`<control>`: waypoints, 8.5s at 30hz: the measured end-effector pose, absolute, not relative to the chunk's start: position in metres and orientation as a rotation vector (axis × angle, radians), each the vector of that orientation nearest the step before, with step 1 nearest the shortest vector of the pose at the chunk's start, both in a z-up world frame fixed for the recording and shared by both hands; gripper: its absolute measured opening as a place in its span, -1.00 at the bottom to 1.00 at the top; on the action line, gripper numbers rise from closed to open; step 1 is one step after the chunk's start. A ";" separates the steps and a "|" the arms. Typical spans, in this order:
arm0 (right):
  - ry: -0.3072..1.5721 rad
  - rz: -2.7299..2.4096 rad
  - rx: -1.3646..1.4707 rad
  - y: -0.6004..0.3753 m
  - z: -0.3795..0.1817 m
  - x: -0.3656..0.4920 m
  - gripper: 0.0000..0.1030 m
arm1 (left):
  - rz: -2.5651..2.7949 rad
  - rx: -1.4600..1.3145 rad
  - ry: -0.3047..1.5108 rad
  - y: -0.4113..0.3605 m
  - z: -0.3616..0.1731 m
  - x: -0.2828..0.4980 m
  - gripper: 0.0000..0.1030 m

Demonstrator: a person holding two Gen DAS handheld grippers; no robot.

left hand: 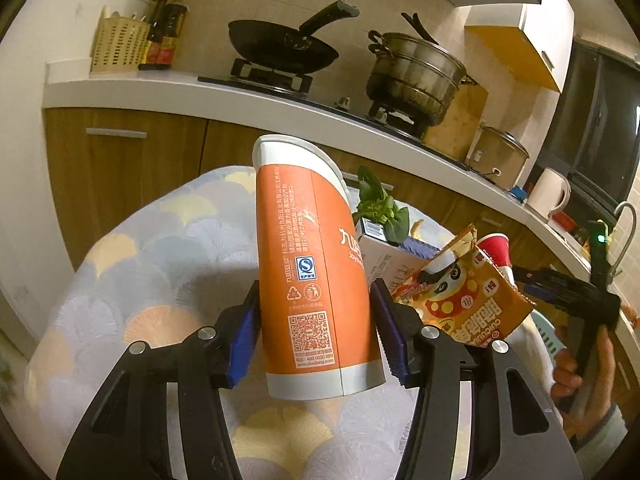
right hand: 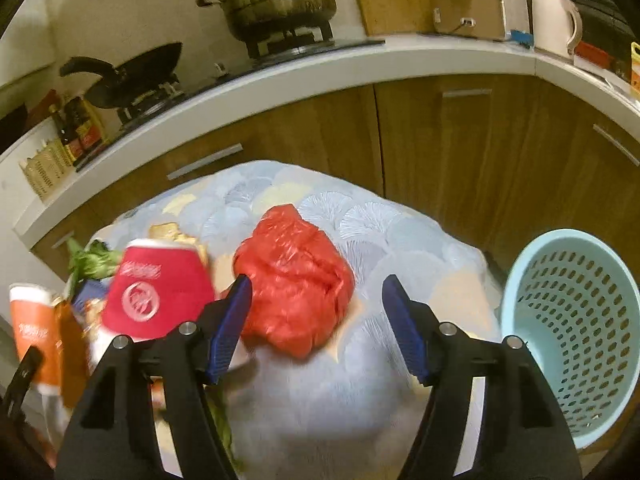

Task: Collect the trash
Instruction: 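Grasp the red plastic bag with the right tool while the left tool holds the cup, then carry the cup and red bag over the blue basket and release both, then move both tools back over the table toward the remaining trash, then grasp the orange panda snack bag with the left tool, then grasp the red-and-white paper cone with the right tool while the left tool holds the snack bag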

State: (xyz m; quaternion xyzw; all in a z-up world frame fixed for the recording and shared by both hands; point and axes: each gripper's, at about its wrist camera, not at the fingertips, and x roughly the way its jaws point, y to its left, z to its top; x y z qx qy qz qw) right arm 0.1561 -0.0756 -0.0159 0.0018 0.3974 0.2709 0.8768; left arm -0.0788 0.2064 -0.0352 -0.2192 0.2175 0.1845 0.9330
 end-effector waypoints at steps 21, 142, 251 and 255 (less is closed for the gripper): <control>0.763 0.544 0.007 -0.086 -0.017 0.155 -0.28 | 0.352 -0.430 0.440 0.203 -0.035 -0.078 0.00; 0.706 0.576 -0.020 -0.107 -0.020 0.082 -0.21 | 0.271 -0.129 0.625 0.079 -0.034 -0.002 0.53; 0.838 0.627 0.010 -0.071 -0.035 0.160 -0.26 | 0.295 -0.313 0.442 0.163 -0.028 -0.046 -0.98; 0.796 0.622 0.052 -0.080 -0.028 0.155 -0.29 | 0.302 -0.293 0.431 0.159 -0.026 -0.047 -0.98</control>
